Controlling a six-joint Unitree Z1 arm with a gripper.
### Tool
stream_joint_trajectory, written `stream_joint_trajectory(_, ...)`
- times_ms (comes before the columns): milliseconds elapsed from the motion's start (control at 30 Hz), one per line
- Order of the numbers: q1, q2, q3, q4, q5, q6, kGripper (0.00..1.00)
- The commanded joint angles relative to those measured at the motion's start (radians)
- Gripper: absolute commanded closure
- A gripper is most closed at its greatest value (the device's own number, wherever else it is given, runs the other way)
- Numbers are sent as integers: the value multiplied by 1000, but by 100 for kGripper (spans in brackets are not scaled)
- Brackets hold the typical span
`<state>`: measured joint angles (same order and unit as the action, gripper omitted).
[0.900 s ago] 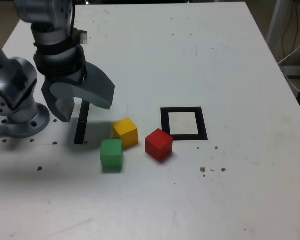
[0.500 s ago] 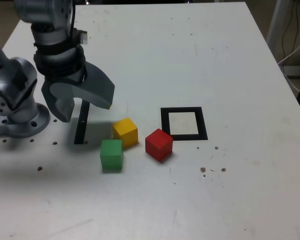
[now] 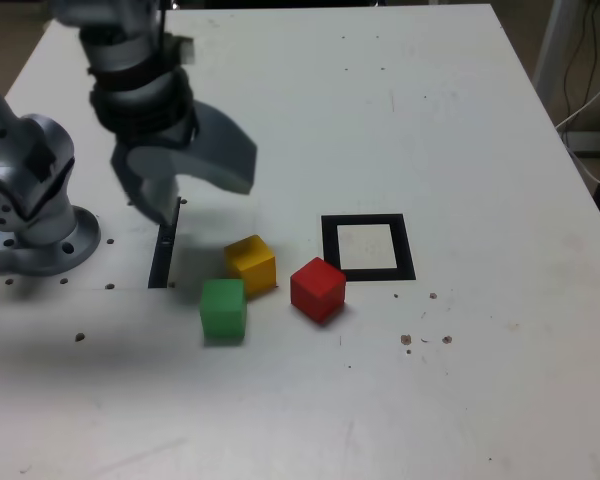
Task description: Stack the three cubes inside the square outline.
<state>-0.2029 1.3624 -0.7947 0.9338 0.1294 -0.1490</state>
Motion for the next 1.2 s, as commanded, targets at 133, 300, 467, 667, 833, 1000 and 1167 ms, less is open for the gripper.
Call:
stream_joint_trajectory(133, -46, 80, -184, 60, -17, 4, 0)
stream_joint_trajectory(300, -97, 136, -276, 79, -45, -39, 0)
stream_joint_trajectory(467, -131, 194, -332, 59, -70, -145, 0)
stream_joint_trajectory(667, -158, 272, -382, 41, -98, -330, 0)
stream_joint_trajectory(833, -182, 320, -392, 38, -98, -507, 0)
stream_joint_trajectory(1000, -190, 363, -417, 60, -132, -590, 1)
stream_joint_trajectory(1167, -207, 401, -441, 72, -148, -667, 1)
